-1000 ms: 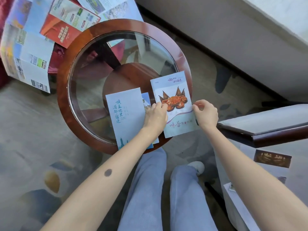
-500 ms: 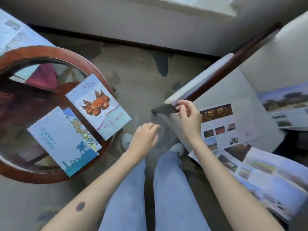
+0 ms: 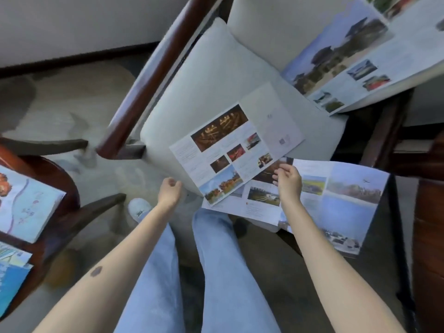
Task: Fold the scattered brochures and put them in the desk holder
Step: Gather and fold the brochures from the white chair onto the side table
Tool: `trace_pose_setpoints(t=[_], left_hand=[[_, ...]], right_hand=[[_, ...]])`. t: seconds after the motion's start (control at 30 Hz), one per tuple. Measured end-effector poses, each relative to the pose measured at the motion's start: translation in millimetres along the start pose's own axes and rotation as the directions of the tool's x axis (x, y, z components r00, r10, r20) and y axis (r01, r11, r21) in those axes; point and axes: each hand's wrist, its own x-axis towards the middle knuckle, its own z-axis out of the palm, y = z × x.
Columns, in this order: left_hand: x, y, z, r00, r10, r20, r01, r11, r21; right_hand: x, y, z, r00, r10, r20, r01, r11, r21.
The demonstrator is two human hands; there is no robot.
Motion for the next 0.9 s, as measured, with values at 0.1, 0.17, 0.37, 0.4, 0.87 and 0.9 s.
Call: trace_pose_setpoints(t=[0.1, 0.17, 0.37, 0.4, 0.87, 0.9], left_hand=[[4.9, 8.7, 20.6, 0.996, -0.070, -0.064, 0.064, 0.994, -0.089], [8.7, 12.7, 30.2, 0.983, -0.130, -0.129, 0.111, 0.984, -0.143], [21.3, 32.6, 59.3, 0.937, -0.293, -0.188, 0.225, 0.921, -0.318], [23.0, 33.6, 62.0, 0.927, -0.319, -0.195, 0.246, 0.914, -0.324], [25.0, 34.9, 74.0, 0.873, -0.417, -0.255, 0.300, 0.869, -0.393], [25.4, 35.5, 73.7, 0.879, -0.400, -0.259, 0.278, 0.872, -0.404]], right_hand=[[40.6, -10.1, -23.1, 1.000, -0.001, -0.015, 0.001, 1.000, 0.002], [69.4, -20.8, -36.1, 1.000, 0.002, -0.029, -0.003, 1.000, -0.022], [145.8, -43.0, -41.2, 0.989, -0.107, 0.106, 0.136, 0.937, -0.323], [153.8, -45.0, -37.5, 0.980, -0.122, 0.156, 0.172, 0.913, -0.371], [189.7, -27.5, -19.3, 0.950, -0.182, 0.256, 0.303, 0.746, -0.593], [190.6, -25.7, -20.4, 0.961, -0.164, 0.224, 0.266, 0.770, -0.580]])
